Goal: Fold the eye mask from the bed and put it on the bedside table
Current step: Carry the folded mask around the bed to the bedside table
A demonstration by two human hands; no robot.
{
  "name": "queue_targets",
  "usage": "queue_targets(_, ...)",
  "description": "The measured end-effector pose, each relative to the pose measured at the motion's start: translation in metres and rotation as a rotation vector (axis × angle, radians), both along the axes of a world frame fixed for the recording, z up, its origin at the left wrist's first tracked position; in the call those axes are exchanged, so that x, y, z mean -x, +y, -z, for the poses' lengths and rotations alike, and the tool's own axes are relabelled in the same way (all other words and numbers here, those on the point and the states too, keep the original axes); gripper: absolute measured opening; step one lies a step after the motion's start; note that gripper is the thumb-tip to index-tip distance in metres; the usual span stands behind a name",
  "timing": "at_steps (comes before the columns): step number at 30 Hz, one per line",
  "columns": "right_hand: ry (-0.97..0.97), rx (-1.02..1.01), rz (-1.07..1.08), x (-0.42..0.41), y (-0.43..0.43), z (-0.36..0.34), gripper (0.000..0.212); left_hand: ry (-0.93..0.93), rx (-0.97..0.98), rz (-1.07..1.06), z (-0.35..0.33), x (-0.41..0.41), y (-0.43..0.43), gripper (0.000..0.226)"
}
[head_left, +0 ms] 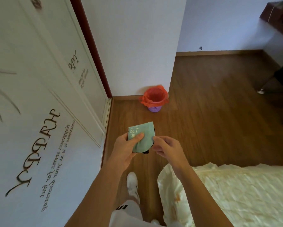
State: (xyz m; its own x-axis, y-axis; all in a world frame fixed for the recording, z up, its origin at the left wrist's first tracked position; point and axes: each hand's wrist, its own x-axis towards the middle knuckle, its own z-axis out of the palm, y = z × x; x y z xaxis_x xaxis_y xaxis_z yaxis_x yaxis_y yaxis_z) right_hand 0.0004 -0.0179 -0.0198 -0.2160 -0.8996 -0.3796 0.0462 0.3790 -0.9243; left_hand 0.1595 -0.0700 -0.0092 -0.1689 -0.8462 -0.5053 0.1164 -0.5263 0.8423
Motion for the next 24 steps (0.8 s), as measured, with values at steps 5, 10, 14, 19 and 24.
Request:
queue_targets(5,0.016,-0.015,0.026,0.017,-0.086,0.012,0.016,0.003,-0.025,0.029,0.012,0.017,-0.096,0.027)
queue_targets(10,0.035,-0.047,0.104,0.033,-0.186,0.013,0.032,0.015,-0.017,0.123,0.011,0.037,-0.208,0.021)
queue_targets(14,-0.020,-0.039,0.195,0.044,-0.247,0.011,0.031,0.005,-0.015,0.235,0.005,0.060,-0.279,0.020)
queue_targets(19,0.008,-0.065,0.288,0.074,-0.286,0.010,0.042,-0.011,-0.058,0.323,0.003,0.103,-0.335,0.038)
queue_targets(24,0.056,-0.097,0.397,0.126,-0.298,0.009,0.044,0.015,-0.097,0.471,0.007,0.167,-0.364,0.028)
